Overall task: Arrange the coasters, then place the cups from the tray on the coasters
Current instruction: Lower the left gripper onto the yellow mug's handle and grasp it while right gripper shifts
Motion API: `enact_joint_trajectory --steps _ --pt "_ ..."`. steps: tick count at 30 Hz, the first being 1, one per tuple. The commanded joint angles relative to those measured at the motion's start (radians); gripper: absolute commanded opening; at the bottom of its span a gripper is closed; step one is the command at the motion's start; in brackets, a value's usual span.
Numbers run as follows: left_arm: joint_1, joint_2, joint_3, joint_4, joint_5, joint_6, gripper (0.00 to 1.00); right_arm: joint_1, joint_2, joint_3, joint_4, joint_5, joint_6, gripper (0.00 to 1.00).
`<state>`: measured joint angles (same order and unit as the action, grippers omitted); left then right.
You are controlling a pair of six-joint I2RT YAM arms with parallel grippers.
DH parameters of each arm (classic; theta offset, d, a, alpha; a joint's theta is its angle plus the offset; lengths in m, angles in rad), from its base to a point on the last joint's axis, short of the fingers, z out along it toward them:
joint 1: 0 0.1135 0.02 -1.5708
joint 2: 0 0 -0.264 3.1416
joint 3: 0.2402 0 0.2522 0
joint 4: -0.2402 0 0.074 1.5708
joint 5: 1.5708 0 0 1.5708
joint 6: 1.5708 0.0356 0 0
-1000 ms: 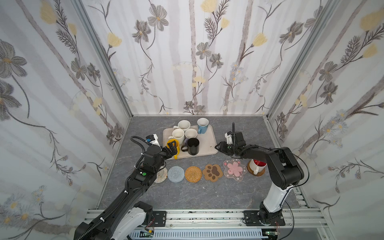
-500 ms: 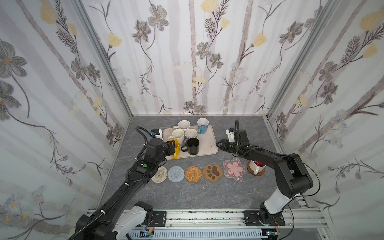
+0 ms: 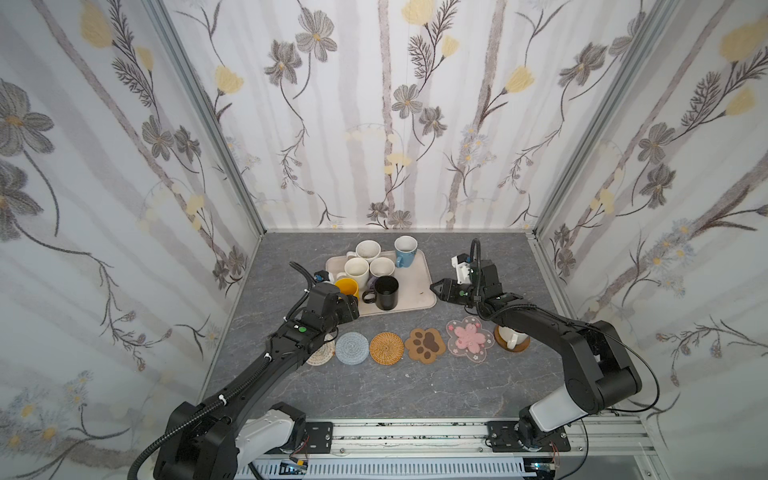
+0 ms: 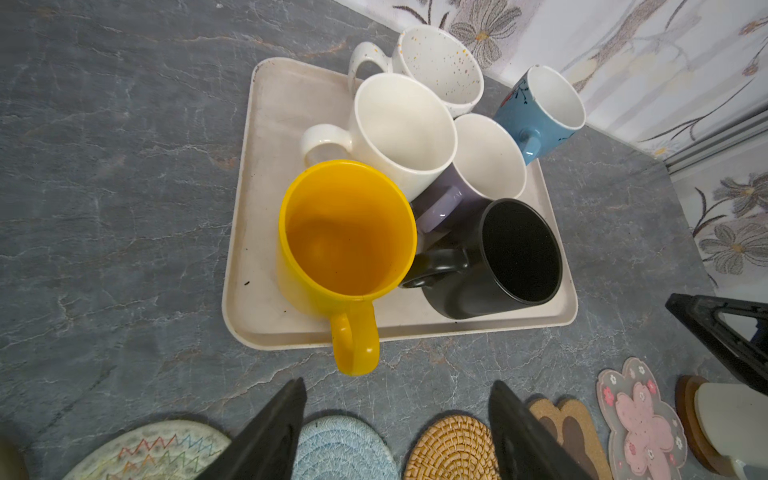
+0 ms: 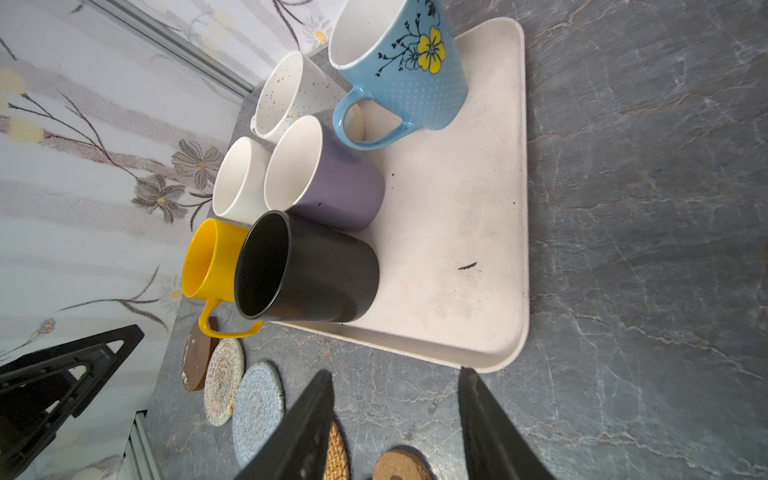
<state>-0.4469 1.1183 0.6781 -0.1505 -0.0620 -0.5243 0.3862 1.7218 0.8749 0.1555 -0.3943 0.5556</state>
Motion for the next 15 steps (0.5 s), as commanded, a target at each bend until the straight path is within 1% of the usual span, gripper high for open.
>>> enact_joint_trajectory --steps 1,6,9,15 --pt "-0.011 0.039 0.001 -0.003 -0.055 -0.012 0.76 0.005 -0.004 -0.004 0.059 -0.010 -0.011 0.53" --pt "-0.015 0.104 0.013 -0.002 -0.085 -0.038 0.76 0.008 -0.014 -0.014 0.068 -0.012 -0.006 0.53" --pt "-0.020 0.135 0.029 -0.001 -0.107 -0.056 0.74 0.007 -0.007 -0.016 0.079 -0.013 -0.003 0.54" --pt "-0.019 0.211 0.060 -0.001 -0.127 -0.051 0.72 0.007 0.017 -0.012 0.085 -0.023 0.007 0.52"
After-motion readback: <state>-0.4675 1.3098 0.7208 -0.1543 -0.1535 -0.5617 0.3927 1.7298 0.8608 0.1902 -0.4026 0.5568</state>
